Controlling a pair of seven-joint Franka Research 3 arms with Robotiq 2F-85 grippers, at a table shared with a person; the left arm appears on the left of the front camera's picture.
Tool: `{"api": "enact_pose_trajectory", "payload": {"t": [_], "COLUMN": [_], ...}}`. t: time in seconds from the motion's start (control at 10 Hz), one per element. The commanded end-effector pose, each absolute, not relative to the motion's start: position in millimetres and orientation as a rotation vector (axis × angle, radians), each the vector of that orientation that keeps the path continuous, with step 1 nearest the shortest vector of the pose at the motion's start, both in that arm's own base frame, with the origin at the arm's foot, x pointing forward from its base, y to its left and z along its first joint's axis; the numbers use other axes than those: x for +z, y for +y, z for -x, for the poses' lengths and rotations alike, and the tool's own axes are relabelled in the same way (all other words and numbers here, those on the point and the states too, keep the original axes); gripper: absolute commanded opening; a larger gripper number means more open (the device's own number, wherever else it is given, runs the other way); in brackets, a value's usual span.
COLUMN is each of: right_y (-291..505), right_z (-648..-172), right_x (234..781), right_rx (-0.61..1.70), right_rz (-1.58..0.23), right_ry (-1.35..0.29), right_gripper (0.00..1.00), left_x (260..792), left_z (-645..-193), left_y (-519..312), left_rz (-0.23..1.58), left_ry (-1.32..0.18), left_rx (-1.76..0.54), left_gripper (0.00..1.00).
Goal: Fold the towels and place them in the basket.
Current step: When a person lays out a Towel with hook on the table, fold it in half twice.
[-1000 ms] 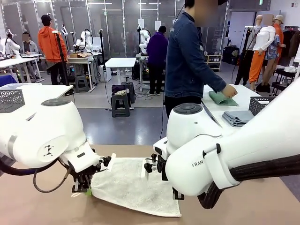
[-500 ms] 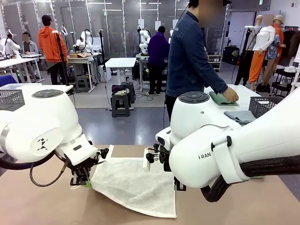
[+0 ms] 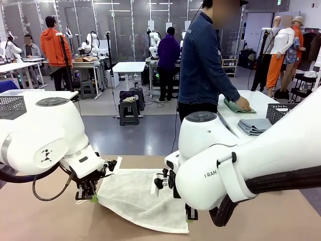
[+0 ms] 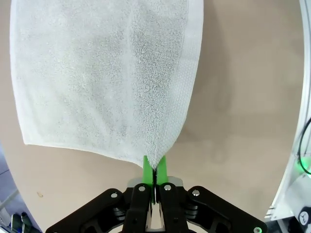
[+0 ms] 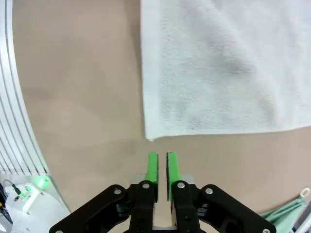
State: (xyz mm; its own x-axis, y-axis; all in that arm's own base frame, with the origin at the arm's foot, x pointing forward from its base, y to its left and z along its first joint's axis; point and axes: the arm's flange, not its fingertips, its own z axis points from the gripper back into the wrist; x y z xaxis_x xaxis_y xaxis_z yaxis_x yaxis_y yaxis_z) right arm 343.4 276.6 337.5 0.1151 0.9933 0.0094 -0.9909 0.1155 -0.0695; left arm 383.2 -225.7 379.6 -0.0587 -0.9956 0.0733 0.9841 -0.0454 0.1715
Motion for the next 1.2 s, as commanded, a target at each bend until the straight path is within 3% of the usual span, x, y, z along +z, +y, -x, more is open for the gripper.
{"api": "enact_pose_trajectory", "payload": {"t": [0.0,1.0,1.1], "right_y": [286.6,306.7,306.9], "right_z": [-348.9,-359.8,-360.7], "right_x": [326.8,290.7,288.6], "right_rx": [1.422,1.507,1.525], "right_rz": [0.009,-0.014,-0.006], "right_ry": [-0.024,0.041,0.032], "right_gripper": [0.2,0.2,0.15], "left_x": [379.5,379.5,379.5], "left_z": [-383.3,-383.3,-383.3], "left_y": [-225.9,-225.9,-225.9], "left_rz": [-0.074,-0.074,-0.074], "left_ry": [-0.197,-0.197,-0.197], "left_rx": [-1.619,-1.619,-1.619], "left_gripper": [0.0,0.0,0.0]}}
